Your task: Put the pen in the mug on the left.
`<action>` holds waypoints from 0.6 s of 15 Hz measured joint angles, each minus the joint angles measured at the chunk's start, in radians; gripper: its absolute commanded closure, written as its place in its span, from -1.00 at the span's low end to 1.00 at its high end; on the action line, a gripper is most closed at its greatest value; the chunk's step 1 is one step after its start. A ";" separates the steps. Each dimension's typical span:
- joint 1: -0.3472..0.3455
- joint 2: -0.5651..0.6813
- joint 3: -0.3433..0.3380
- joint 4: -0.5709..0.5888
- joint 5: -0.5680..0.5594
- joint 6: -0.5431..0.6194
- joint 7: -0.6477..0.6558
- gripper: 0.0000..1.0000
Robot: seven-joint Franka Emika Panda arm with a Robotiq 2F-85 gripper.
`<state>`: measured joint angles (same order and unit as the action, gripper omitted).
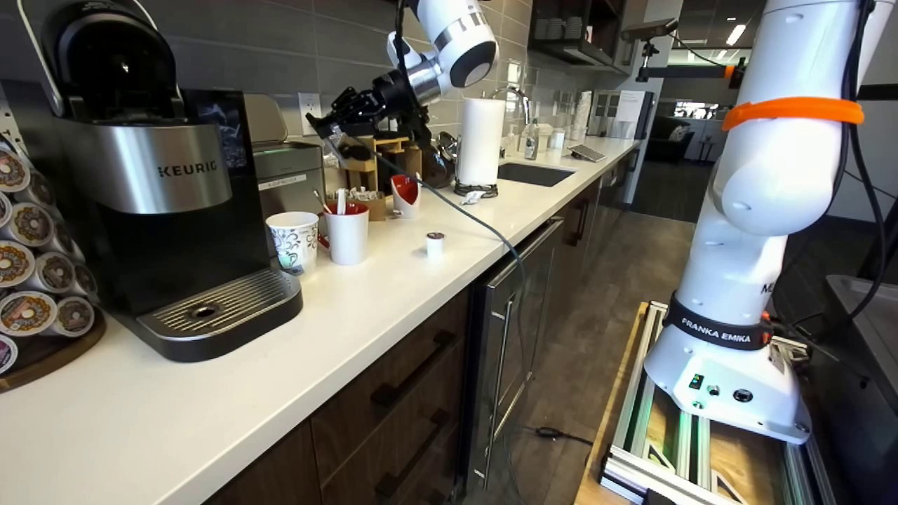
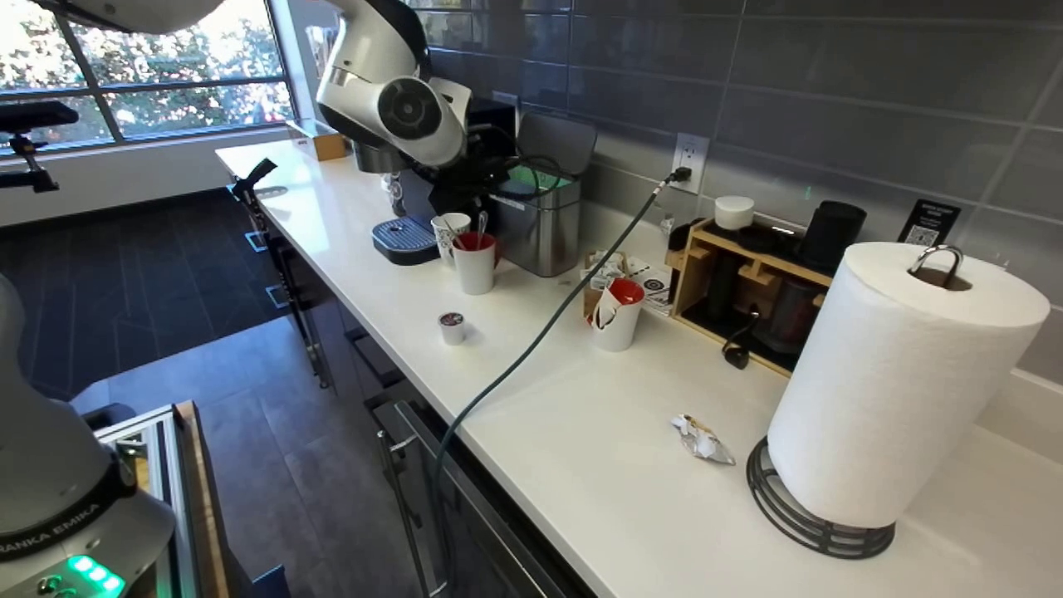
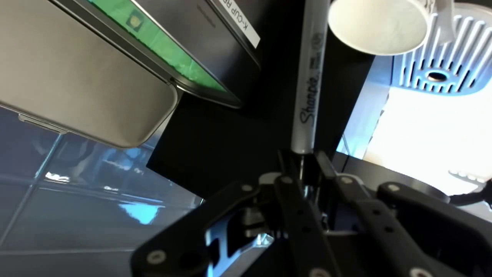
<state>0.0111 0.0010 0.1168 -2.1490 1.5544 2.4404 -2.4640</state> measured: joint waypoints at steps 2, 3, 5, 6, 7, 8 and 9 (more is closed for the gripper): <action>-0.008 0.047 -0.044 -0.015 0.131 -0.136 -0.124 0.92; -0.013 0.075 -0.062 -0.025 0.167 -0.204 -0.165 0.92; -0.024 0.136 -0.089 -0.038 0.194 -0.311 -0.212 0.19; -0.027 0.166 -0.098 -0.039 0.196 -0.347 -0.227 0.18; -0.028 0.192 -0.105 -0.039 0.197 -0.373 -0.237 0.09; -0.028 0.215 -0.110 -0.039 0.197 -0.388 -0.244 -0.09; -0.028 0.232 -0.112 -0.037 0.198 -0.391 -0.248 -0.23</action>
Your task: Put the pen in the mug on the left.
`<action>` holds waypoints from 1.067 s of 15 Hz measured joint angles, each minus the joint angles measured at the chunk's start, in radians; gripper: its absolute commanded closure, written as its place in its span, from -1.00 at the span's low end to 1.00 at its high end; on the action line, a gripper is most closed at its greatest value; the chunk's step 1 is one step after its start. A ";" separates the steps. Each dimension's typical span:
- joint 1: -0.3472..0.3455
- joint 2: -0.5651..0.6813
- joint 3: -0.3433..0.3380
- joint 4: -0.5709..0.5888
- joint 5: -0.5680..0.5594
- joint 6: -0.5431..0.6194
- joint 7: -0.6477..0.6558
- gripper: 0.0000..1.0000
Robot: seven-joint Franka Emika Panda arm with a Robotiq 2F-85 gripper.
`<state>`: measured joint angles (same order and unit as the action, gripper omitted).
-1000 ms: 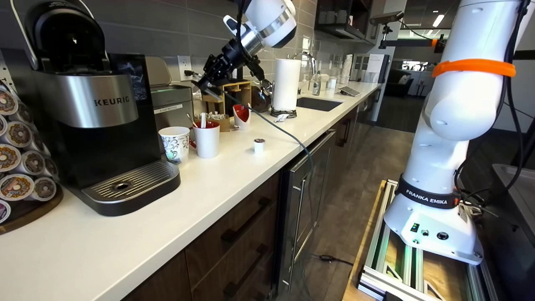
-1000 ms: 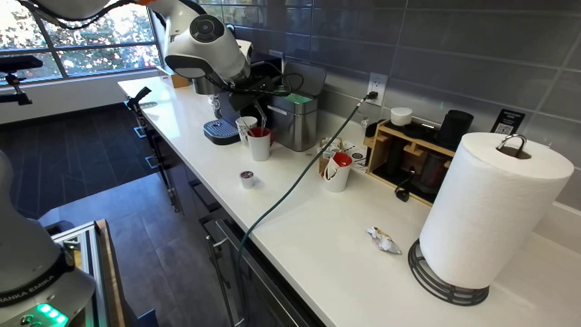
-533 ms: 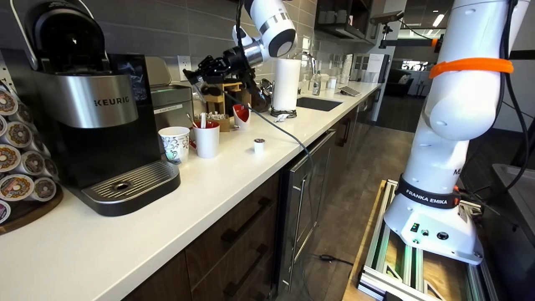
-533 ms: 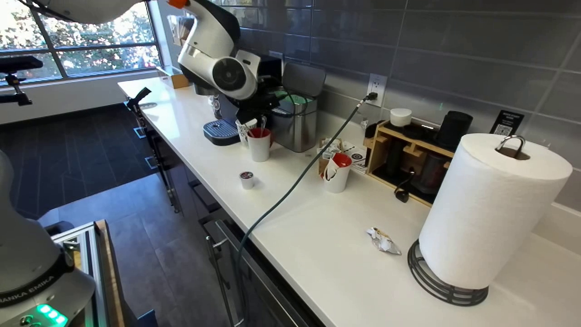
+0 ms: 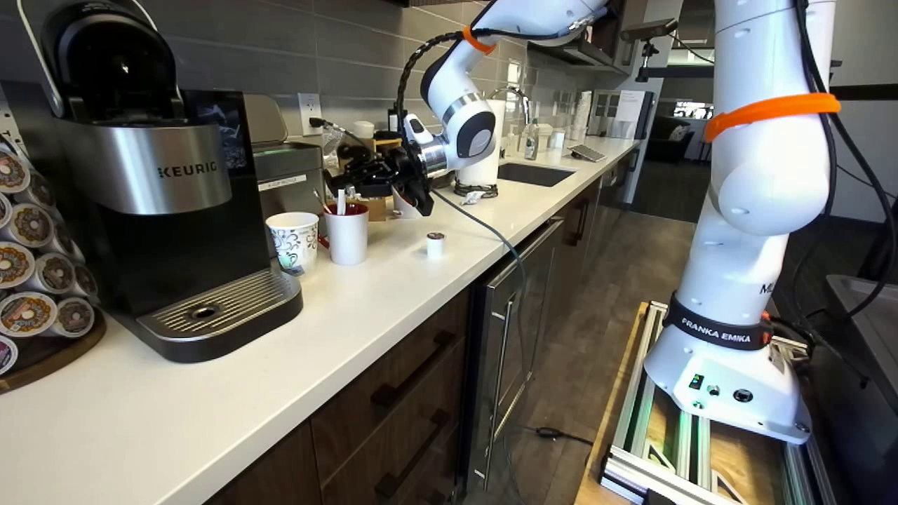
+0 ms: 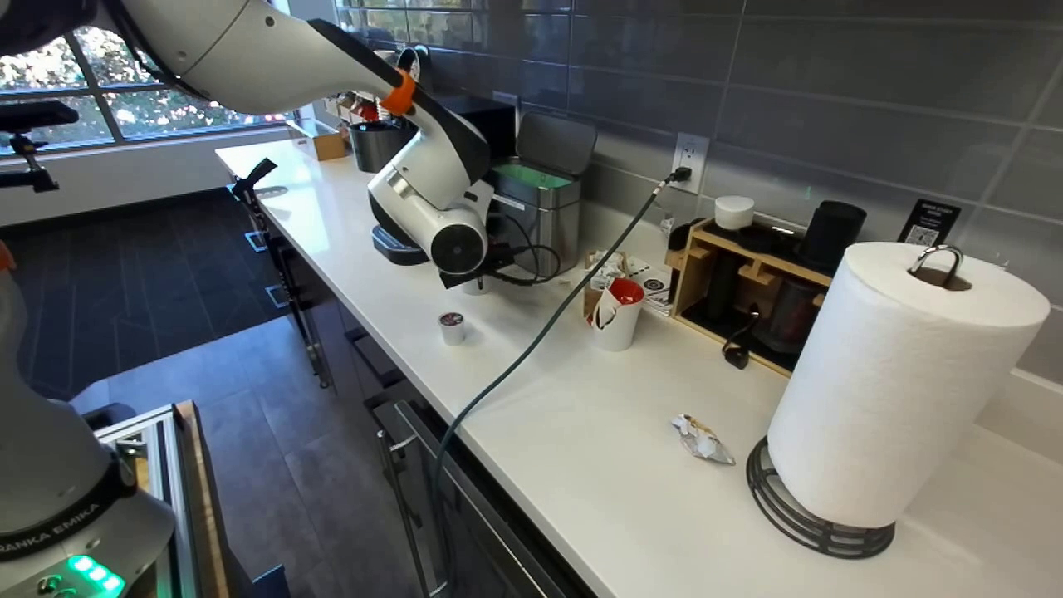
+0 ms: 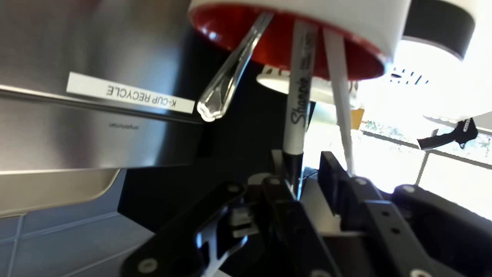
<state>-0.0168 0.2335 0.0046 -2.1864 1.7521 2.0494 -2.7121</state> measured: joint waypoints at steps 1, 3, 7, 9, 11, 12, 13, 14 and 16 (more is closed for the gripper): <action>0.000 0.010 -0.002 0.001 0.001 0.000 -0.002 -0.37; 0.000 0.001 -0.014 0.010 0.001 0.000 -0.001 -0.68; -0.013 -0.125 -0.051 -0.013 0.000 0.000 0.000 -1.00; -0.014 -0.209 -0.061 -0.063 -0.102 0.038 0.025 -1.00; -0.009 -0.287 -0.049 -0.132 -0.211 0.086 0.043 -0.99; -0.006 -0.323 -0.036 -0.172 -0.262 0.096 0.048 -1.00; -0.002 -0.354 -0.022 -0.211 -0.312 0.107 0.051 -0.98; 0.001 -0.385 -0.009 -0.248 -0.364 0.113 0.055 -1.00; 0.002 -0.445 0.010 -0.313 -0.478 0.116 0.063 -1.00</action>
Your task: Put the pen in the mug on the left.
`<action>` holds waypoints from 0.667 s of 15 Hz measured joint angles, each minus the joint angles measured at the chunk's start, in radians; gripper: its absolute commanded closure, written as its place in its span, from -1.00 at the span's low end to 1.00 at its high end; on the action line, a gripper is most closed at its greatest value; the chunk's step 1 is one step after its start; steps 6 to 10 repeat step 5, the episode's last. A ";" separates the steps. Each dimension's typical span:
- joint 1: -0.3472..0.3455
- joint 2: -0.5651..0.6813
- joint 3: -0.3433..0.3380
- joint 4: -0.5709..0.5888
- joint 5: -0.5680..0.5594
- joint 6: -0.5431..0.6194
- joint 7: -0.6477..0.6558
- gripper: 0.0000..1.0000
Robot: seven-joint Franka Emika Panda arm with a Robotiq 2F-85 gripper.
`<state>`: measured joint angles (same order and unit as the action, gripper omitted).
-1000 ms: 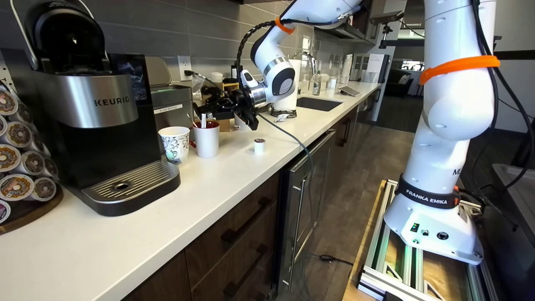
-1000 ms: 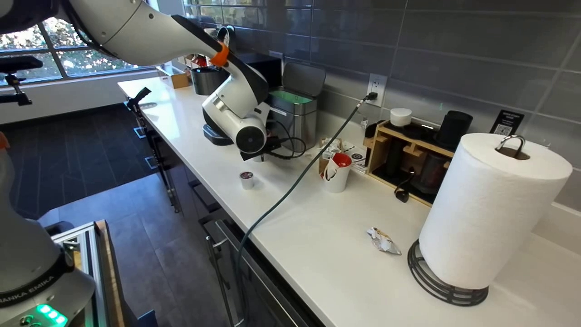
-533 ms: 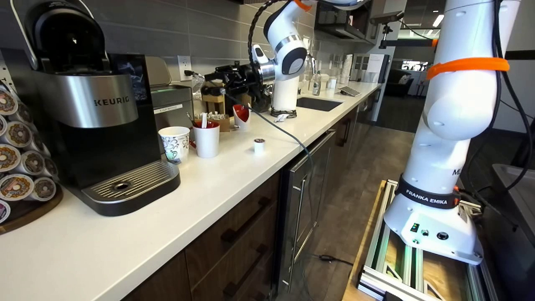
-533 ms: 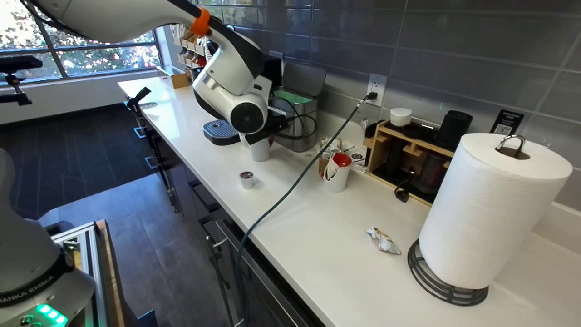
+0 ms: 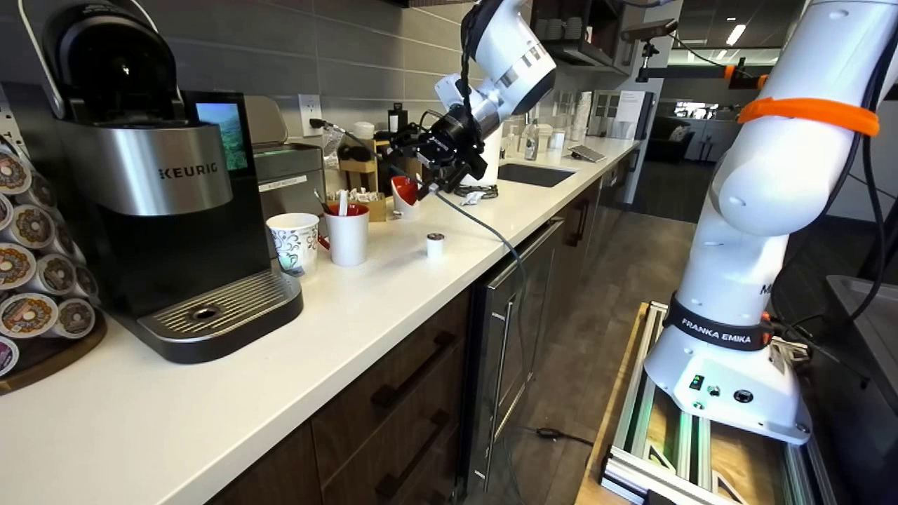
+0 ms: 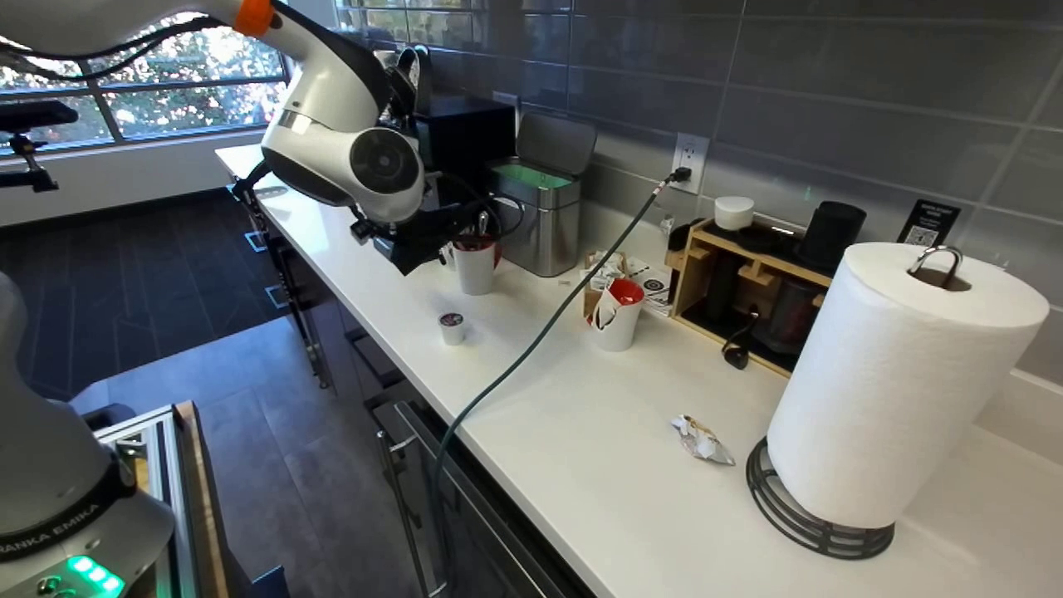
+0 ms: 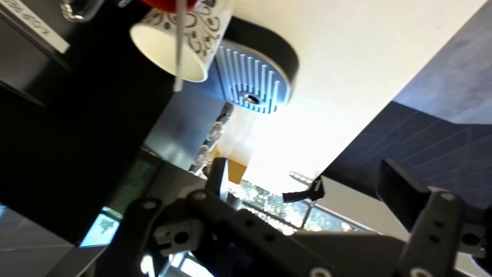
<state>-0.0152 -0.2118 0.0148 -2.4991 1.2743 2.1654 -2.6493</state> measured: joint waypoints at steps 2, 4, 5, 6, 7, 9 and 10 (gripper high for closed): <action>-0.002 -0.066 0.003 -0.051 -0.126 -0.001 0.005 -1.00; -0.010 -0.130 -0.004 -0.083 -0.256 -0.001 0.006 -1.00; -0.015 -0.155 -0.010 -0.090 -0.316 -0.001 0.004 -1.00; -0.015 -0.155 -0.010 -0.090 -0.316 -0.001 0.004 -1.00; -0.015 -0.155 -0.010 -0.090 -0.316 -0.001 0.004 -1.00; -0.015 -0.155 -0.010 -0.090 -0.316 -0.001 0.004 -1.00; -0.015 -0.155 -0.010 -0.090 -0.316 -0.001 0.004 -1.00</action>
